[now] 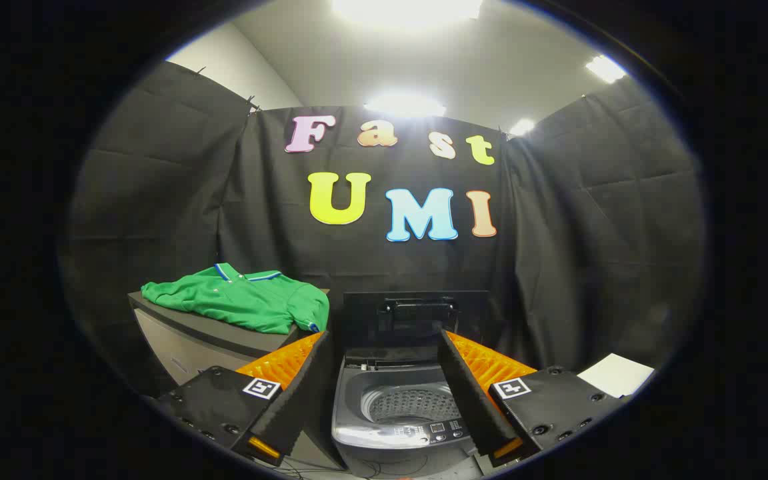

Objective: Put the clothes into the washing machine and then close the washing machine lid.

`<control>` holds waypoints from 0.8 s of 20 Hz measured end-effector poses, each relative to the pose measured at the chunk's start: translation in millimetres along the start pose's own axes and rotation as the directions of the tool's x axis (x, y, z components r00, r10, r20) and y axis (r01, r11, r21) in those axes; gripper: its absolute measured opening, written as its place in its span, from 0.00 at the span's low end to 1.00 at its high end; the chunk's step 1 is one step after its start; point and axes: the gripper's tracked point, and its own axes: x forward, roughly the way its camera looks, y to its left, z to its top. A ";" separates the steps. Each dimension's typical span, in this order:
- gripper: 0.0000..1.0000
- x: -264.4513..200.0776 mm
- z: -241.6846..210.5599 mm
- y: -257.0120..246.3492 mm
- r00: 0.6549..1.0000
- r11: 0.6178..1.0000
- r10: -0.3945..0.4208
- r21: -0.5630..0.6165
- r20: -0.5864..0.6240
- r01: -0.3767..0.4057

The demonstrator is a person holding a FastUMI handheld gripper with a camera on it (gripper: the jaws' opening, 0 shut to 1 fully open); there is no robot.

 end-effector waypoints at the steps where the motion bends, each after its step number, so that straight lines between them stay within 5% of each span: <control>1: 1.00 0.3 -2.1 -1.2 1.000 1.000 -0.002 0.000 -0.005 0.002; 16: 1.00 -4.6 2.1 8.0 0.999 0.999 0.035 -0.002 0.013 -0.035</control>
